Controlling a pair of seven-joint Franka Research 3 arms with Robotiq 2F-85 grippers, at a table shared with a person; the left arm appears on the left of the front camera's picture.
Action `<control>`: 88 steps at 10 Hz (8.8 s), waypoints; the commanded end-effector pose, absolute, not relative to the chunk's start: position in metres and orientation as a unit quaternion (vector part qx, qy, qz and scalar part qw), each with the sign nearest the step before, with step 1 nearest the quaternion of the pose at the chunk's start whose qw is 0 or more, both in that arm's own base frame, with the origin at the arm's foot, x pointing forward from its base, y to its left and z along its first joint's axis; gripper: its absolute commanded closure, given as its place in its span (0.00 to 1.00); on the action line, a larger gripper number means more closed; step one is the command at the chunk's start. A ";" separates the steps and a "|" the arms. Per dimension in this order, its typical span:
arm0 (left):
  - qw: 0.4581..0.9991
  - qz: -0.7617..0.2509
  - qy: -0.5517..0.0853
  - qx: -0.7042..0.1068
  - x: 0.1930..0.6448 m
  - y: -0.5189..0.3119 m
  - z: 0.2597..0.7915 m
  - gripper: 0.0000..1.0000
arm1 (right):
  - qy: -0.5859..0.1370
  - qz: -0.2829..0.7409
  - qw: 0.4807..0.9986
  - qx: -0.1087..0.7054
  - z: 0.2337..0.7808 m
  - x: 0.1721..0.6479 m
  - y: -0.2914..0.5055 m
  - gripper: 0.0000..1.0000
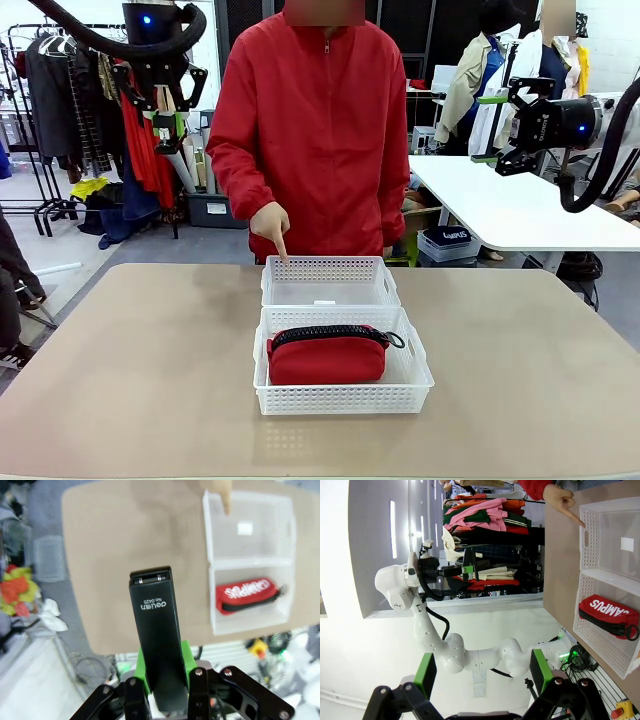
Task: Distribute items into two baskets.
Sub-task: Place the picked Stapler into the Organizing basket as instructed by the person.
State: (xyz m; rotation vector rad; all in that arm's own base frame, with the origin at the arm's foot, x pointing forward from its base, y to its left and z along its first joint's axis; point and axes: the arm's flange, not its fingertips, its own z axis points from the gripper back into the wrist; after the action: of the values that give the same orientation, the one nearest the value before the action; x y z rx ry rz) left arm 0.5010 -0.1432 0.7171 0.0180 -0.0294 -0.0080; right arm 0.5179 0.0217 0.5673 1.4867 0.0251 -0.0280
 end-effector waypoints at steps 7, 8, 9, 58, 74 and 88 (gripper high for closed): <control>0.899 -0.435 -0.032 0.038 0.549 -0.231 0.673 1.00 | 0.005 -0.013 0.735 0.677 0.570 0.518 0.022 0.00; 0.886 -0.459 -0.041 0.049 0.551 -0.244 0.668 1.00 | 0.005 -0.013 0.735 0.677 0.570 0.518 0.022 0.00; 0.877 -0.477 -0.040 0.043 0.552 -0.255 0.664 1.00 | 0.005 -0.013 0.735 0.677 0.570 0.518 0.022 0.00; 0.682 -0.731 0.029 -0.018 0.658 -0.408 0.351 0.59 | 0.005 -0.013 0.735 0.677 0.570 0.518 0.022 0.00; 0.689 -0.724 0.017 -0.012 0.649 -0.408 0.359 0.00 | 0.005 -0.013 0.735 0.677 0.570 0.518 0.022 0.00; 0.809 -0.567 -0.107 -0.115 0.545 -0.360 0.501 0.00 | 0.005 -0.013 0.735 0.677 0.570 0.518 0.022 0.00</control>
State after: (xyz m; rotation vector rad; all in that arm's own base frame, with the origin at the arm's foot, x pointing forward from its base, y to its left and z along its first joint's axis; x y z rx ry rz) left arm 0.5866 -0.3896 0.5043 -0.1791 -0.1656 -1.2539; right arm 0.5180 0.0215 0.5674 1.4865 0.0246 -0.0282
